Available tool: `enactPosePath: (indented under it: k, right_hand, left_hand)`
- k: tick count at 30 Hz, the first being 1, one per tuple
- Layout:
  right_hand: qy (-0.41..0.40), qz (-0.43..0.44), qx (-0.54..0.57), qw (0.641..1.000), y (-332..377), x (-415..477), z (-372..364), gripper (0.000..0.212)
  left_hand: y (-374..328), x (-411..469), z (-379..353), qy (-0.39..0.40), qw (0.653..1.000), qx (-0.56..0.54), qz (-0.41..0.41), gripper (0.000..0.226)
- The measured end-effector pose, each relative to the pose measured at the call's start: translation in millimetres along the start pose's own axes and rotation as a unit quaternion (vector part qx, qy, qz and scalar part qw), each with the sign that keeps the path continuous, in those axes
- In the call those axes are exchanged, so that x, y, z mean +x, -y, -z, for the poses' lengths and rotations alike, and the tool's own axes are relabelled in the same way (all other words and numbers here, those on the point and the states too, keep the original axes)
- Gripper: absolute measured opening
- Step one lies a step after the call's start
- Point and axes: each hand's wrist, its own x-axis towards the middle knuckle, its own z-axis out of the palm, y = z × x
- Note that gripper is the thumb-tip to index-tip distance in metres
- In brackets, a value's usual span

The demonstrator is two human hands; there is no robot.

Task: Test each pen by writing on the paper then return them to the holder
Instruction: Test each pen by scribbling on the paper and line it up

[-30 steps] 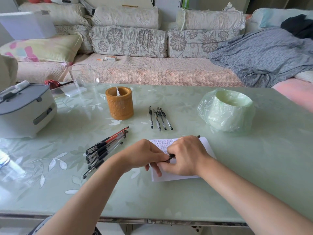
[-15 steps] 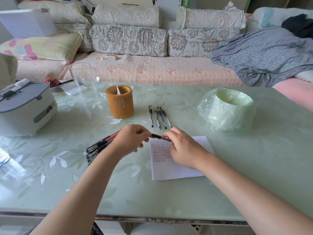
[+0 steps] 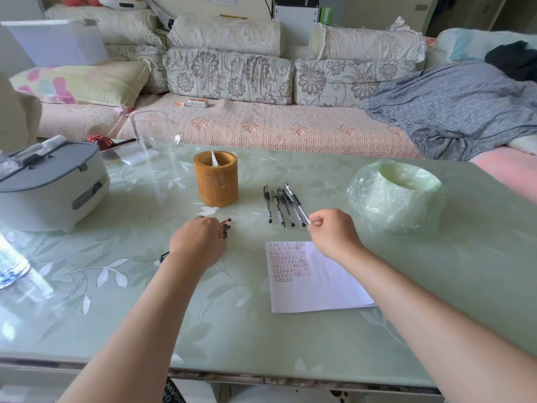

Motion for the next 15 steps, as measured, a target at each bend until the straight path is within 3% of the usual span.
enactPosePath:
  k: [4, 7, 12, 15]
  right_hand:
    - [-0.007, -0.044, -0.015, 0.999, -5.9, 16.9, -3.0, 0.026]
    - [-0.013, -0.064, -0.015, 0.998, -10.9, 29.5, -5.3, 0.016]
    - [-0.010, -0.055, -0.042, 0.998, -20.8, 48.3, -20.7, 0.026]
    - [0.000, -0.058, -0.034, 0.998, -22.2, 50.6, -25.0, 0.017]
  left_hand:
    - [-3.5, 2.2, -3.7, 0.008, 0.999, 0.043, 0.019, 0.024]
    - [-10.2, 2.9, -5.3, 0.005, 0.998, 0.066, 0.018, 0.021]
    - [-18.4, 3.7, -7.4, -0.004, 0.997, 0.076, 0.008, 0.023]
    - [-24.0, 3.0, -9.5, -0.019, 0.996, 0.092, 0.002, 0.026]
